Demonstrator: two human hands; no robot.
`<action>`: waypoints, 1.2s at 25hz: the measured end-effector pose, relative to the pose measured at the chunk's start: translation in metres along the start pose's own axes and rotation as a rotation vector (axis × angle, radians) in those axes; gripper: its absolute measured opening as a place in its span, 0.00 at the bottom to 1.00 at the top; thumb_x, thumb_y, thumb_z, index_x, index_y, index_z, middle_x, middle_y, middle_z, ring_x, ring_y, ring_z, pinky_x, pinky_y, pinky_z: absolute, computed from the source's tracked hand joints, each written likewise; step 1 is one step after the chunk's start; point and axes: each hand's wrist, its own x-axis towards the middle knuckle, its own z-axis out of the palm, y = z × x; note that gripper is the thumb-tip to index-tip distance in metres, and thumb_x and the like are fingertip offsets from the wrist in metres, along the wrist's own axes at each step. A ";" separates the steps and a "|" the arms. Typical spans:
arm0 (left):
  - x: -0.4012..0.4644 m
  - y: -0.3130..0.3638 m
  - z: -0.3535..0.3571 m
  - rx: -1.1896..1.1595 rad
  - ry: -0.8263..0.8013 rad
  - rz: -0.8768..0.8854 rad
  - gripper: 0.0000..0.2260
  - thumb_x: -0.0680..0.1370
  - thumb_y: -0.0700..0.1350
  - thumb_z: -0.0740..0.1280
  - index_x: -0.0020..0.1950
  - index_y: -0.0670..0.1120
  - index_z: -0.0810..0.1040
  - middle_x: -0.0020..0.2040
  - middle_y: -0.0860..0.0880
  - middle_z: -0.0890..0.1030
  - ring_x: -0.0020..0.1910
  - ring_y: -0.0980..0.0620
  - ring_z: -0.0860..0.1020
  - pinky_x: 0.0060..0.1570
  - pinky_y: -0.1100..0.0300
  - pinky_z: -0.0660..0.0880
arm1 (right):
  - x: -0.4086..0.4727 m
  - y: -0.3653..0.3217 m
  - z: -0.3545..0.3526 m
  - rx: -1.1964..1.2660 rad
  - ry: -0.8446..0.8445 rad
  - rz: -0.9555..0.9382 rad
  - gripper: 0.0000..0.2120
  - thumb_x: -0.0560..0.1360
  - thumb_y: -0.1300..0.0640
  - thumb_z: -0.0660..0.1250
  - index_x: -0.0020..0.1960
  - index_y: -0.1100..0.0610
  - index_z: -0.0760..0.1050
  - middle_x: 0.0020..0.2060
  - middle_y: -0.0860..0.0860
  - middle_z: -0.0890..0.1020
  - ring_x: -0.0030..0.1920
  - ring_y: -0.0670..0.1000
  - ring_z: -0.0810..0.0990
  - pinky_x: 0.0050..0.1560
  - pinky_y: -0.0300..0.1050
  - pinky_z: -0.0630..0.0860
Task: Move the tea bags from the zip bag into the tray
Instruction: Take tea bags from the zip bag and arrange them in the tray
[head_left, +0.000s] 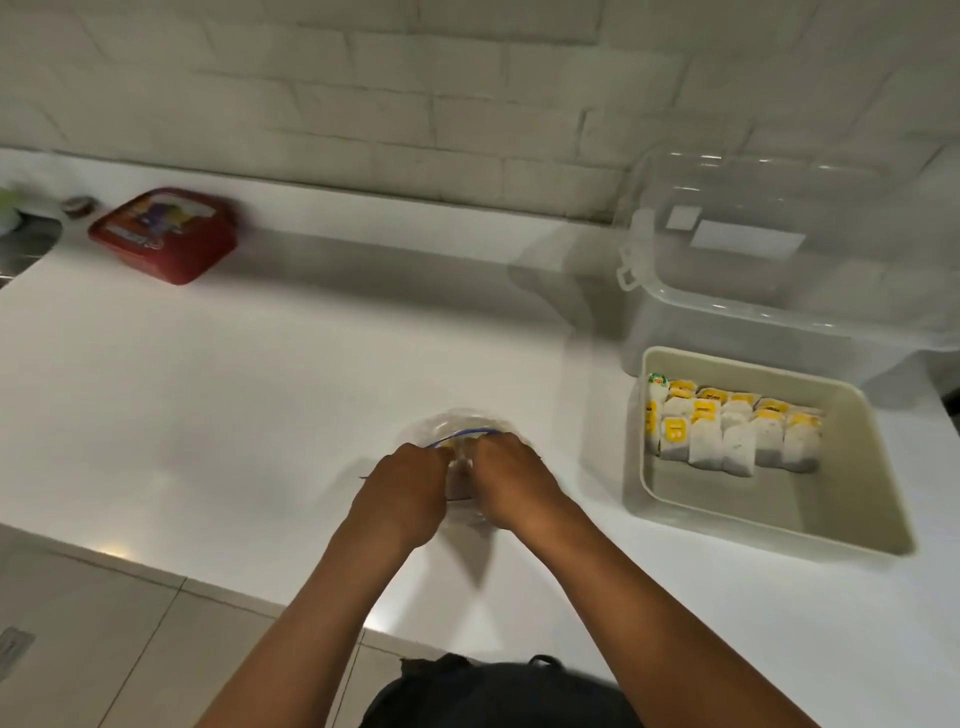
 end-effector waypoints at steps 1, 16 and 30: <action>0.002 0.002 0.004 0.028 -0.040 0.014 0.19 0.78 0.39 0.59 0.66 0.54 0.76 0.55 0.46 0.79 0.51 0.45 0.80 0.46 0.57 0.75 | 0.001 -0.001 0.005 0.003 0.005 0.026 0.11 0.77 0.60 0.63 0.57 0.57 0.80 0.54 0.54 0.82 0.55 0.57 0.80 0.44 0.43 0.69; 0.008 -0.025 0.015 -0.096 0.180 0.056 0.12 0.78 0.42 0.62 0.58 0.52 0.79 0.51 0.47 0.81 0.49 0.45 0.80 0.43 0.56 0.75 | 0.008 -0.025 0.017 -0.095 0.208 0.134 0.05 0.75 0.61 0.63 0.43 0.54 0.77 0.42 0.53 0.82 0.42 0.56 0.79 0.32 0.42 0.64; -0.005 -0.033 -0.016 -0.778 0.237 0.052 0.04 0.77 0.49 0.70 0.49 0.55 0.83 0.42 0.59 0.84 0.43 0.63 0.81 0.45 0.66 0.75 | -0.021 -0.008 -0.023 0.639 0.216 0.137 0.06 0.77 0.58 0.67 0.42 0.56 0.80 0.33 0.50 0.85 0.31 0.48 0.84 0.35 0.34 0.78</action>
